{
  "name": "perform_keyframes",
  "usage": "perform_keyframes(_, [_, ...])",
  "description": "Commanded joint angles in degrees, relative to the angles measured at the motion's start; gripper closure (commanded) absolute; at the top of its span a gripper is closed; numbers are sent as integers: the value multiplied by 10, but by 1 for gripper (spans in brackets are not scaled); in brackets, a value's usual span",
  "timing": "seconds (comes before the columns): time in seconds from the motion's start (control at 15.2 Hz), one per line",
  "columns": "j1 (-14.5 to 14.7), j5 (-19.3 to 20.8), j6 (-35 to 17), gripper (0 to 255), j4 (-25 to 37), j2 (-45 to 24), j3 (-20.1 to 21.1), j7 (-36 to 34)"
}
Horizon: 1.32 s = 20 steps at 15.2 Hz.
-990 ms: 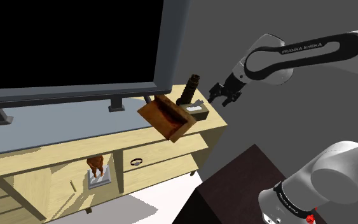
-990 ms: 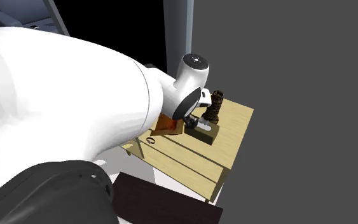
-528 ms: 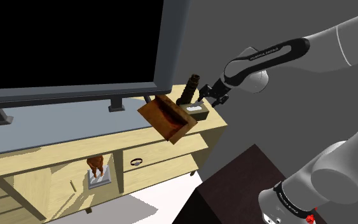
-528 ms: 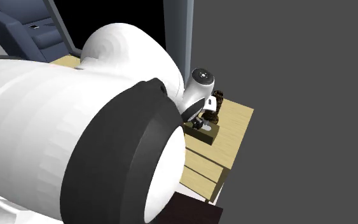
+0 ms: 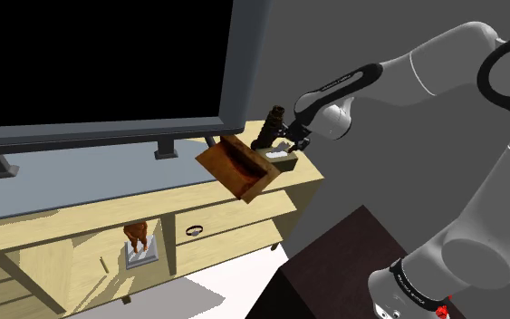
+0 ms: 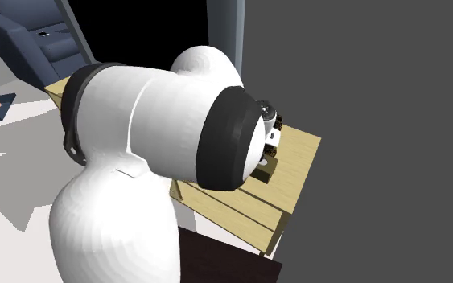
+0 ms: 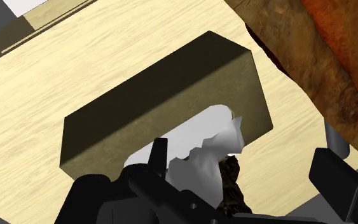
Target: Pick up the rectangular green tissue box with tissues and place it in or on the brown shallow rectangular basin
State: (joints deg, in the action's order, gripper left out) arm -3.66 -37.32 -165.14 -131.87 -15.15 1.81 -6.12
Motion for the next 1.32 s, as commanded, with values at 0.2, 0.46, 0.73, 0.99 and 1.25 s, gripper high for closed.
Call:
perform_keyframes(0.2, [-9,-27,-25,0,30,-50,17,19])
perform_keyframes(0.46, [-13,-36,-36,0,43,-73,26,28])
perform_keyframes(0.73, [-13,-36,-36,0,43,-73,26,28])
perform_keyframes(0.99, [-13,-36,-36,255,43,-73,26,28])
perform_keyframes(1.25, [-14,-37,-37,255,43,-74,26,29])
